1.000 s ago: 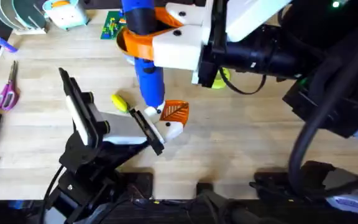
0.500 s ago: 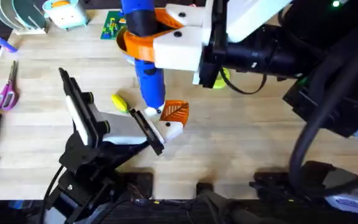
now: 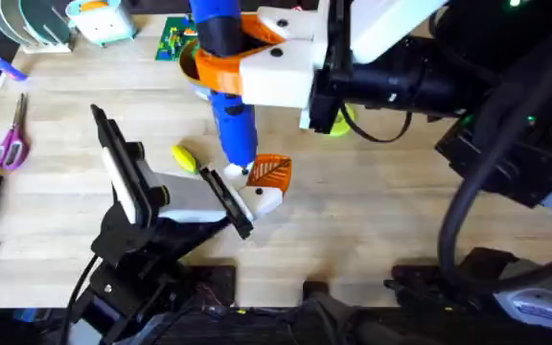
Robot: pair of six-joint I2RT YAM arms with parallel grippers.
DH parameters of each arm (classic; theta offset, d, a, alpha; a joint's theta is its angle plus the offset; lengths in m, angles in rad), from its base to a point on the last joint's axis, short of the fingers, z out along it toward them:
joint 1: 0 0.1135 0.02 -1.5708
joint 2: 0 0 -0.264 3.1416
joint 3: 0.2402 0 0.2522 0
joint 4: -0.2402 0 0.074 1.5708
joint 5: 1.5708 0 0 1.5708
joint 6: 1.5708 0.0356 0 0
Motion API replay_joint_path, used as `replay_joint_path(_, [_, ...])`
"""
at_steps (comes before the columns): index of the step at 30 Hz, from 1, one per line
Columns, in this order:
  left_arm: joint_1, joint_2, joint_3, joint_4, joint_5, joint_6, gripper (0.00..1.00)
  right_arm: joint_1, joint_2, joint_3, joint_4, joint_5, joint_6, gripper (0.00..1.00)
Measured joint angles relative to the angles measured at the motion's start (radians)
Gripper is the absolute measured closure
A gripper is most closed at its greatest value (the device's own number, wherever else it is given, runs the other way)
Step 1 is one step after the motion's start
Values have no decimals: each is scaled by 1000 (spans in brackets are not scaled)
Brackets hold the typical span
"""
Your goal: Pick up the gripper from the table and insert it into the empty holder that is missing its gripper. Then pick up a screw, insert it into the mounting hole, and use the screwdriver to tighten it. Finally, clean up the table by picking up the vegetable and placing it into the bucket.
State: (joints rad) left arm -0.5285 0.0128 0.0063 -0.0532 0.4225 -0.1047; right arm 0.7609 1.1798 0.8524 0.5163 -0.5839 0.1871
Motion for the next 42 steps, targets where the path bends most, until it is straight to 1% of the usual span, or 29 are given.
replay_joint_path(2, [0, 0, 0, -1, 0, 0, 983, 0, 20, 0, 0, 0, 1, 977])
replay_joint_path(15, [0, 0, 0, -1, 0, 0, 983, -2, 20, 0, -5, -1, 8, 977])
replay_joint_path(18, [0, 0, 0, 0, 0, 0, 983, -6, 20, -3, 54, -4, 22, 977])
replay_joint_path(21, [0, 0, 0, 0, 0, 0, 983, -34, 19, -9, 214, -13, 47, 977])
replay_joint_path(23, [0, 0, 0, 0, 0, 0, 983, -65, 7, -9, 266, -13, 54, 977])
replay_joint_path(25, [0, 0, 0, 0, 0, 0, 983, -99, -10, -9, 265, -13, 60, 977])
replay_joint_path(28, [0, 0, 0, 0, 0, 0, 983, -155, -17, -9, 206, -13, 34, 977])
replay_joint_path(30, [0, 0, 0, 0, 0, 0, 983, -191, -15, -9, 129, -5, -32, 977])
replay_joint_path(32, [0, 0, 0, 0, 0, 0, 983, -233, -8, -9, 36, 38, -135, 977])
replay_joint_path(34, [0, 0, 0, 0, 0, 0, 983, -283, 13, -9, -40, 122, -267, 977])
replay_joint_path(36, [0, 0, 0, 0, 0, 0, 983, -334, 46, -9, -74, 219, -394, 977])
replay_joint_path(39, [0, 0, 0, 0, 0, 0, 983, -418, 118, -9, -78, 365, -579, 977])
replay_joint_path(42, [0, 0, 0, 0, 0, 0, 983, -490, 200, -9, -81, 477, -741, 977])
